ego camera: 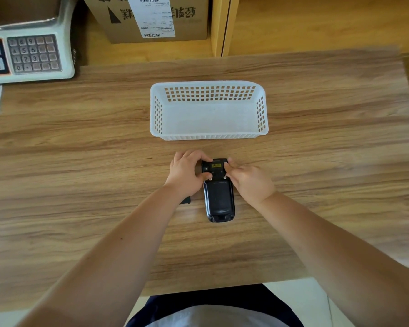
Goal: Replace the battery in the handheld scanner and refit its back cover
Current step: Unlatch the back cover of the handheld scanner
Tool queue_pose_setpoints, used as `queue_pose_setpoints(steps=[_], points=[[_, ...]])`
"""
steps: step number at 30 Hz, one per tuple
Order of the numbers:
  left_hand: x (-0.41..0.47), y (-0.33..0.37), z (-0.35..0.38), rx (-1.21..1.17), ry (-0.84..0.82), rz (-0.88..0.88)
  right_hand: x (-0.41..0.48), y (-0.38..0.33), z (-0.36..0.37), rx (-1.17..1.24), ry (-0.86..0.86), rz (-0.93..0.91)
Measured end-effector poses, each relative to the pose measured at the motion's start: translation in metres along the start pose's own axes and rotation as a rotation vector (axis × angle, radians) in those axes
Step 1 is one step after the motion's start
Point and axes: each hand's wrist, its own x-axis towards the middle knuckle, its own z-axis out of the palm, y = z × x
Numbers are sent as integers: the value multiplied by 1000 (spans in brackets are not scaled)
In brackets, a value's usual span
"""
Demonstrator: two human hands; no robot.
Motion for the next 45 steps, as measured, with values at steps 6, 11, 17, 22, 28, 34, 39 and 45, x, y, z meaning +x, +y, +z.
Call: queue_pose_setpoints(steps=[6,11,17,22,28,34,39,45], points=[[5,1,-8,-39,-90,-38,1,-13,-7,6,-99,145],[-5,1,-14,-60,-105,16,-11,-27,-17,376,-3,460],[-38,4,-11,151,-204,43,-12,-30,-19,435,-123,401],[-51,3,3,318,-215,67,-7,-40,-16,339,-203,443],[-53,3,6,351,-246,65,-1,-57,-18,140,-297,472],[-50,4,1,311,-218,68,11,-58,-31,180,-318,493],[-52,7,-1,45,-37,8,-1,-51,-37,324,-214,444],[-63,8,-3,-125,-94,-72,-26,-50,-40,890,-45,702]])
